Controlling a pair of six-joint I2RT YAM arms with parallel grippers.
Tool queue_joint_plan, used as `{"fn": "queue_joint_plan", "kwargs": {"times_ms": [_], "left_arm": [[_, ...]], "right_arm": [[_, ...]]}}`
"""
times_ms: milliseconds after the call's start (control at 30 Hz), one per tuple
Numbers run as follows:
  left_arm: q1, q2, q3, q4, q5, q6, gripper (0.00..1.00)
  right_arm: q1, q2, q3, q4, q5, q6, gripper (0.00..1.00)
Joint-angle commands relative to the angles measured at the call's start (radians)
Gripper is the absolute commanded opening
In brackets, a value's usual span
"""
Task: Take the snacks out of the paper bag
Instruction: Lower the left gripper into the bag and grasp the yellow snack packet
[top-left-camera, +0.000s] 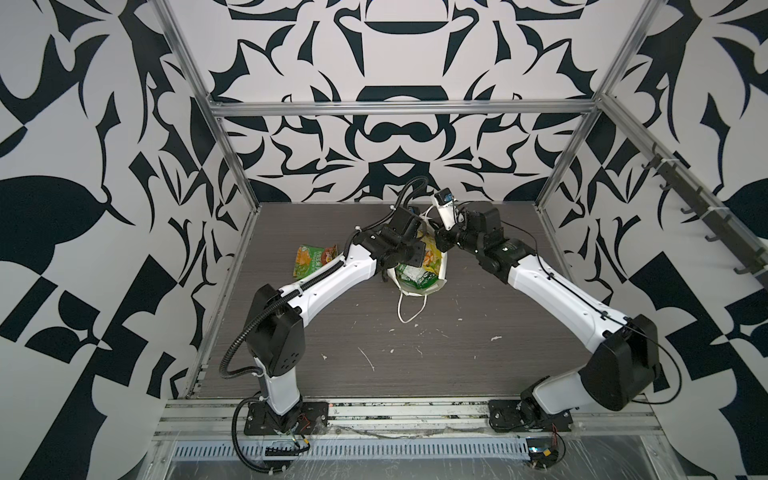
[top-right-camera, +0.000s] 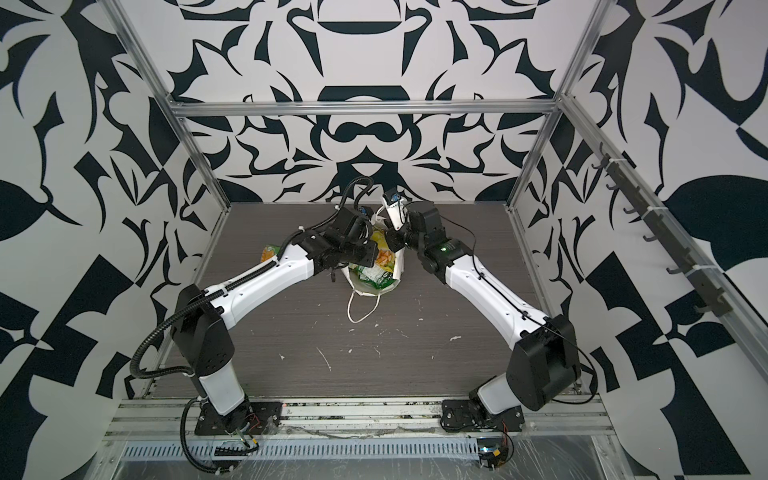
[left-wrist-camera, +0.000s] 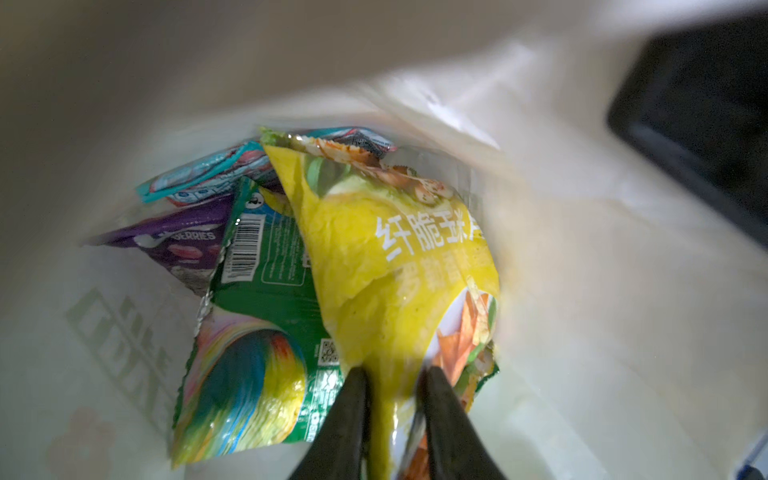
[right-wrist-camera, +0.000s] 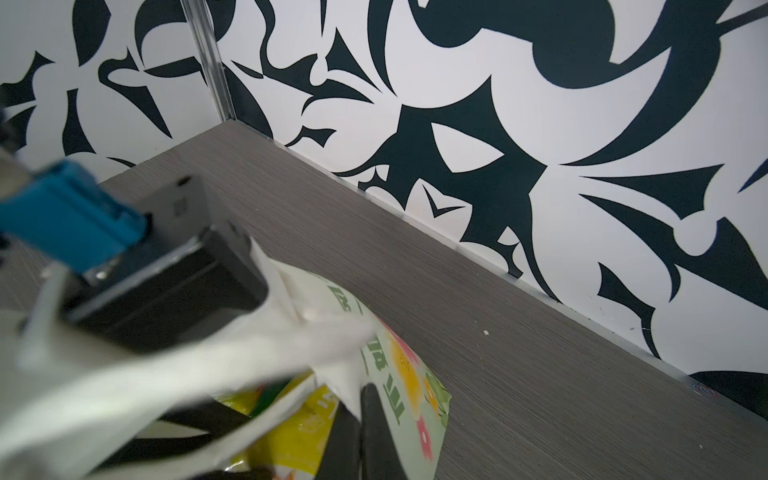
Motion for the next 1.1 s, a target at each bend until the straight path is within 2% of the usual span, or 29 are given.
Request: {"fn": "queue_joint_plan", "kwargs": {"times_ms": [0,133,300,467,733,900,1067], "left_arm": [[0.003,0.025,0.02,-0.061,-0.006,-0.016,0.43],[0.003,0.038,0.025,-0.075,0.006,-0.021,0.5],[0.003,0.061,0.033,-0.104,-0.003,-0.015,0.46],[0.003,0.08,0.048,-0.117,-0.005,-0.009,0.32],[0.003,0.074,0.037,-0.096,0.003,0.012,0.21],[0.003,0.065,0.037,-0.092,-0.019,0.02,0.08],[0.003,0.047,0.035,-0.081,-0.037,0.038,0.01]], "right_arm": [[0.005,-0.061,0.027,0.077,0.011,-0.005,0.0],[0.004,-0.065,0.025,0.077,0.009,-0.008,0.0],[0.004,-0.055,0.029,0.075,0.011,-0.012,0.0],[0.004,-0.048,0.035,0.074,0.009,-0.012,0.0],[0.004,-0.052,0.035,0.077,0.014,-0.016,0.0],[0.004,-0.052,0.03,0.079,0.017,-0.018,0.0],[0.004,-0.055,0.03,0.077,0.027,-0.024,0.0]]}}
